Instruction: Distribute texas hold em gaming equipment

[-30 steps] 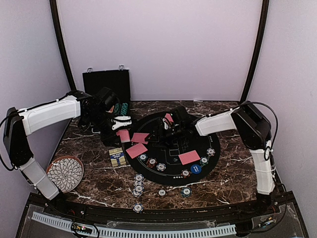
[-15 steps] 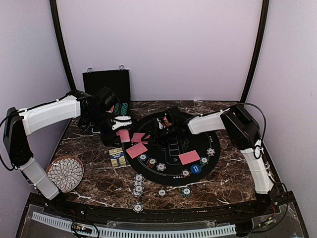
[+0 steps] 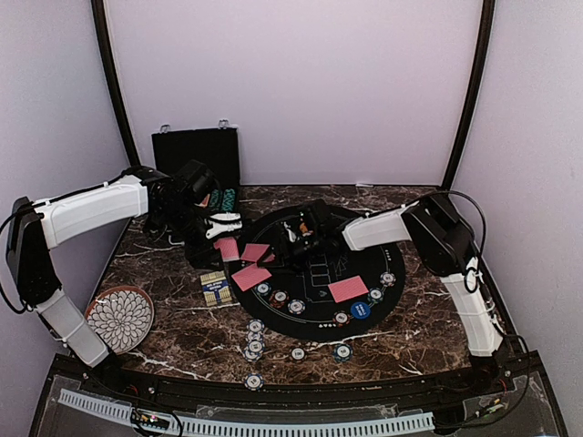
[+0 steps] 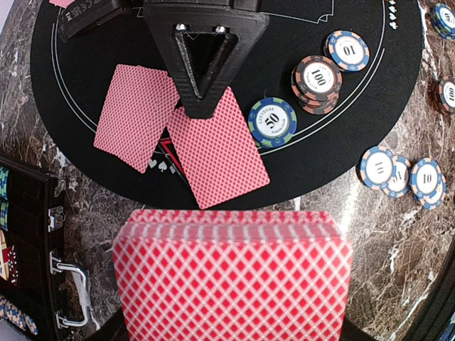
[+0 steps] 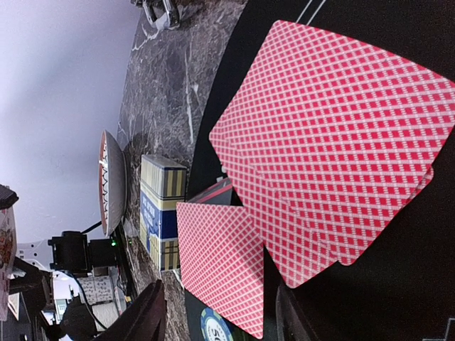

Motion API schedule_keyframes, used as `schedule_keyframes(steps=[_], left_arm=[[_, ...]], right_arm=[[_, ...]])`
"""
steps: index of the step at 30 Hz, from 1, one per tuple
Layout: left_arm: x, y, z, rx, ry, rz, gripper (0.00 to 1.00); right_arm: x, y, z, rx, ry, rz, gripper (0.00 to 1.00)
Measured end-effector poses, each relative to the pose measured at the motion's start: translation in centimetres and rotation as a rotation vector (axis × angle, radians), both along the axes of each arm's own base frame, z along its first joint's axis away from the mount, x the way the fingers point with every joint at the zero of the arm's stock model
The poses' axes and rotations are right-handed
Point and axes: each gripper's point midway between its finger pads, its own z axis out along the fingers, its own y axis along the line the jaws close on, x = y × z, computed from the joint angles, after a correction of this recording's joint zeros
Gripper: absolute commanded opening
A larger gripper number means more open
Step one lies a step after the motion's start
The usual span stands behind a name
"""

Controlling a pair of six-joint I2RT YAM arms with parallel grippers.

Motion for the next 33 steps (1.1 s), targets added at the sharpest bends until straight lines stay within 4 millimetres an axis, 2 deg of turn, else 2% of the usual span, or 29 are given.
schedule_keyframes(steps=[3,13,21,28,33], left_arm=[[0.0,0.0,0.0,0.0,0.0,0.0,0.0],[0.0,0.0,0.0,0.0,0.0,0.0,0.0],[0.0,0.0,0.0,0.002,-0.001,0.001,0.0],[0.0,0.1,-0.1,0.004,0.0,0.001,0.0],[0.0,0.1,-0.1,0.005,0.0,0.002,0.0]], right_arm=[[-0.5,0.0,-0.2,0.006,0.003,0.017,0.47],[-1.9,-0.1,-0.8,0.022,0.084,0.029,0.22],[-2.8,-0.1,-1.4,0.038,0.169,0.017,0.07],[-2.9,-0.1,-0.7,0.123,0.214,-0.004,0.0],[-2.9,-0.4,-0.3,0.171,0.249,-0.017,0.0]])
